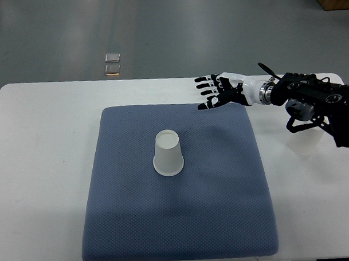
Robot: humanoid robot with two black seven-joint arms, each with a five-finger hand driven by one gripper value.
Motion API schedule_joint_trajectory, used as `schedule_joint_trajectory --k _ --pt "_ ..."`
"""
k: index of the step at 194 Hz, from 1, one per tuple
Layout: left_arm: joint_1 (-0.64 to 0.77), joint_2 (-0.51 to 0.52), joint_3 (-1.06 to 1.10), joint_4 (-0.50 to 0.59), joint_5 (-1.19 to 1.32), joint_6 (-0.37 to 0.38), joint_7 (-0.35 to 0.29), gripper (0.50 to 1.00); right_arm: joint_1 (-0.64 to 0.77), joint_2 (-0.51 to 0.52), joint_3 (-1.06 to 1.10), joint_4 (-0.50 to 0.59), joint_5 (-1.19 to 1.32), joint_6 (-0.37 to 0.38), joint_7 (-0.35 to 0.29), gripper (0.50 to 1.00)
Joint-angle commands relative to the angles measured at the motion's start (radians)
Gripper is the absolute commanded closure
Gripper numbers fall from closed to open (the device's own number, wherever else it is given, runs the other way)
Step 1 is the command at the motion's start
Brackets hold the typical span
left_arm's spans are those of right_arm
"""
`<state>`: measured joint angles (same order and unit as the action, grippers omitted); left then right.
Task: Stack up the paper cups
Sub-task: 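Raise the right hand and swing it toward the loose white paper cup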
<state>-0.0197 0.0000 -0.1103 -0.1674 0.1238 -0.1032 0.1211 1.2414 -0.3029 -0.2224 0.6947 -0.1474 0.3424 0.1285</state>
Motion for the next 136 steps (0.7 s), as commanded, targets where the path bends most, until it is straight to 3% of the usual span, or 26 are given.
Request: schedule_joint_trajectory --k 1,3,4,31,74,136 --pt "0.000 0.000 0.000 -0.003 -0.001 0.000 0.000 0.500 0.089 -0.027 -0.141 0.037 0.000 0.017 -0.001 0.572" --pt "0.000 0.000 0.000 -0.003 -0.001 0.000 0.000 0.500 0.089 -0.027 -0.141 0.037 0.000 0.017 -0.001 0.572" --pt "0.000 0.000 0.000 -0.006 0.000 0.000 0.002 0.500 0.177 -0.047 -0.257 0.087 -0.001 0.039 -0.010 0.572" --pt "-0.002 0.000 0.000 -0.015 -0.001 0.000 0.000 0.500 0.443 -0.081 -0.561 0.261 -0.075 0.092 -0.032 0.572" --pt "-0.003 0.000 0.000 -0.032 0.000 -0.003 0.002 0.500 0.779 -0.077 -0.795 0.486 -0.192 0.268 -0.032 0.572" --pt "-0.003 0.000 -0.002 -0.069 0.002 -0.004 0.003 0.500 1.012 -0.094 -0.937 0.651 -0.185 0.268 -0.035 0.570"
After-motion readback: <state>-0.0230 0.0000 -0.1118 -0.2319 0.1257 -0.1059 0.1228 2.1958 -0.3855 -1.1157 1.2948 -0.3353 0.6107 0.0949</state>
